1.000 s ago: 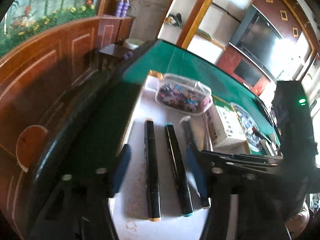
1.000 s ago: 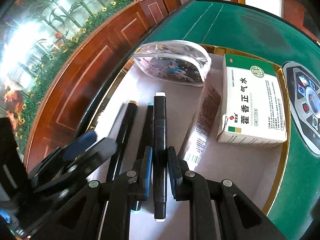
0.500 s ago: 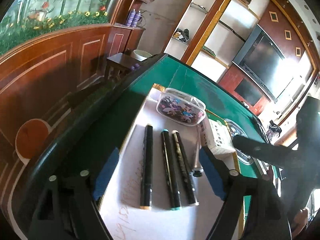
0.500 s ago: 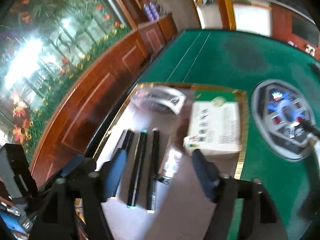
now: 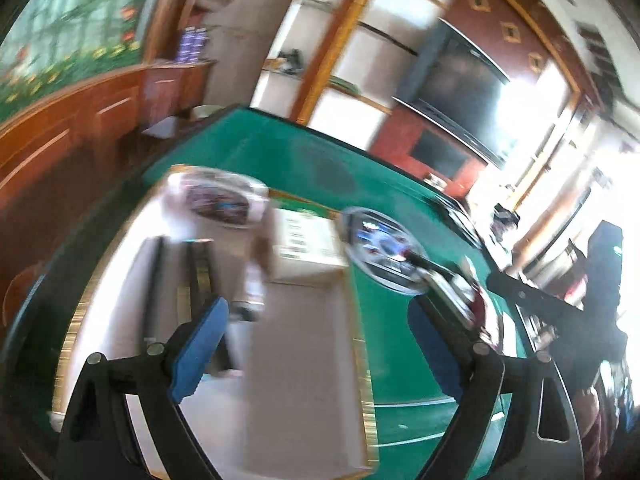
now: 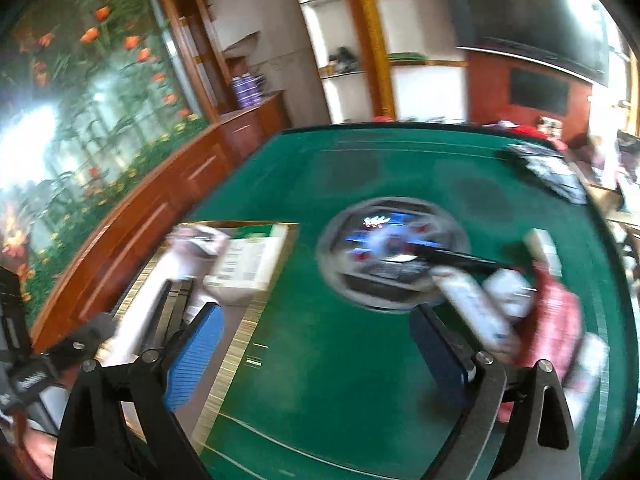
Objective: Organize objects
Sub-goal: 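Move both open tools from the tray back over the green table, then grasp the white toothpaste-style box with orange end using the left tool, then lift the orange-ended box with the left tool while the right tool grasps the white-blue medicine box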
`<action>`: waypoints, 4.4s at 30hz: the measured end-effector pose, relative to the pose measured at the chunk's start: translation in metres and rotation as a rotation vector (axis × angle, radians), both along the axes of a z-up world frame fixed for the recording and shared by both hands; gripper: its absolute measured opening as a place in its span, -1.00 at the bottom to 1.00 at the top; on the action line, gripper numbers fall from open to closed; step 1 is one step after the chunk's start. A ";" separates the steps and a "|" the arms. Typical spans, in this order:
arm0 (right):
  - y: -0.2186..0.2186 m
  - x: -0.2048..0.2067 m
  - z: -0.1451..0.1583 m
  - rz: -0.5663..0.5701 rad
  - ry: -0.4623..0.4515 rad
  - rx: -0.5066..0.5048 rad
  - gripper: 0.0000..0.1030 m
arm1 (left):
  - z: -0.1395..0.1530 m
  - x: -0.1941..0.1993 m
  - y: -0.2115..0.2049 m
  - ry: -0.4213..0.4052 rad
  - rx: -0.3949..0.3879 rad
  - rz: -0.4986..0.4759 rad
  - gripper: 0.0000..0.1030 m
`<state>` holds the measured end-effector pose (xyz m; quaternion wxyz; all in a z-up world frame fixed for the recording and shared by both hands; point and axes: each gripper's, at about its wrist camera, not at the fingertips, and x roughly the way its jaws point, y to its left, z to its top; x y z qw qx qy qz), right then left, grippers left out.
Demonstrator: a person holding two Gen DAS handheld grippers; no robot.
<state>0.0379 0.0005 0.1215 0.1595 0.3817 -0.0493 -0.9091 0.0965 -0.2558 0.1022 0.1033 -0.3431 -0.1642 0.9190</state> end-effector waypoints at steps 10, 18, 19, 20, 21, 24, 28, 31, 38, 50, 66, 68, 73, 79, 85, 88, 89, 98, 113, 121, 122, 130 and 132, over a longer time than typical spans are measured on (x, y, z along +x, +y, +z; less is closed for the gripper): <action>0.148 -0.005 -0.016 -0.222 -0.078 -0.187 0.91 | -0.020 -0.004 0.105 -0.065 -0.058 -0.199 0.78; 0.127 -0.053 -0.038 -0.006 -0.223 -0.344 0.91 | -0.026 0.003 0.124 -0.092 -0.103 -0.156 0.79; 0.120 -0.058 -0.042 0.014 -0.238 -0.336 0.91 | -0.027 0.004 0.122 -0.095 -0.106 -0.146 0.79; 0.114 -0.062 -0.047 0.025 -0.253 -0.317 0.91 | -0.027 0.006 0.120 -0.098 -0.107 -0.139 0.79; 0.111 -0.066 -0.052 0.026 -0.261 -0.302 0.91 | -0.027 0.007 0.119 -0.100 -0.110 -0.129 0.79; 0.103 -0.079 -0.065 0.022 -0.295 -0.291 0.91 | -0.027 0.009 0.118 -0.102 -0.111 -0.116 0.79; 0.103 -0.098 -0.089 0.001 -0.373 -0.329 0.91 | -0.027 0.010 0.120 -0.100 -0.107 -0.124 0.79; 0.101 -0.102 -0.094 0.000 -0.381 -0.365 0.93 | -0.028 0.012 0.122 -0.097 -0.105 -0.131 0.79; 0.055 -0.070 -0.097 0.291 -0.510 -0.475 0.92 | -0.034 0.009 0.112 -0.112 -0.076 -0.121 0.79; 0.075 -0.092 -0.087 0.002 -0.382 -0.124 0.91 | -0.039 0.008 0.108 -0.121 -0.052 -0.117 0.79; 0.035 -0.056 -0.104 0.275 -0.606 -0.486 0.93 | -0.048 0.001 0.110 -0.157 -0.037 -0.134 0.79; 0.049 -0.047 -0.093 0.247 -0.530 -0.472 0.93 | -0.048 0.002 0.113 -0.154 -0.044 -0.152 0.79; 0.097 -0.022 -0.070 0.120 -0.375 -0.474 0.93 | -0.054 0.001 0.144 -0.180 -0.060 -0.239 0.79; 0.146 0.018 -0.048 -0.052 -0.198 -0.380 0.93 | -0.077 0.009 0.194 -0.268 -0.038 -0.327 0.79; 0.167 0.038 -0.044 -0.098 -0.144 -0.405 0.93 | -0.090 0.029 0.258 -0.266 -0.264 -0.337 0.79; 0.175 0.049 -0.040 -0.090 -0.125 -0.394 0.93 | -0.098 0.035 0.275 -0.251 -0.359 -0.368 0.82; 0.175 0.051 -0.040 -0.088 -0.120 -0.388 0.93 | -0.099 0.036 0.276 -0.246 -0.380 -0.375 0.82; 0.208 0.051 -0.055 -0.151 -0.126 -0.362 0.93 | -0.097 0.014 0.245 -0.236 -0.451 -0.386 0.35; 0.208 0.022 -0.074 -0.289 -0.183 -0.171 0.93 | -0.091 0.022 0.270 -0.152 -0.476 -0.497 -0.12; 0.202 0.006 -0.087 -0.334 -0.276 -0.056 0.93 | -0.087 0.015 0.273 -0.164 -0.413 -0.521 -0.38; 0.200 0.004 -0.088 -0.332 -0.284 -0.038 0.93 | -0.089 0.015 0.265 -0.190 -0.374 -0.510 -0.22; 0.194 -0.012 -0.098 -0.322 -0.323 -0.053 0.19 | -0.074 0.024 0.236 -0.201 -0.229 -0.437 0.54; 0.194 -0.007 -0.094 -0.326 -0.315 -0.034 0.00 | -0.076 0.025 0.239 -0.214 -0.227 -0.444 0.54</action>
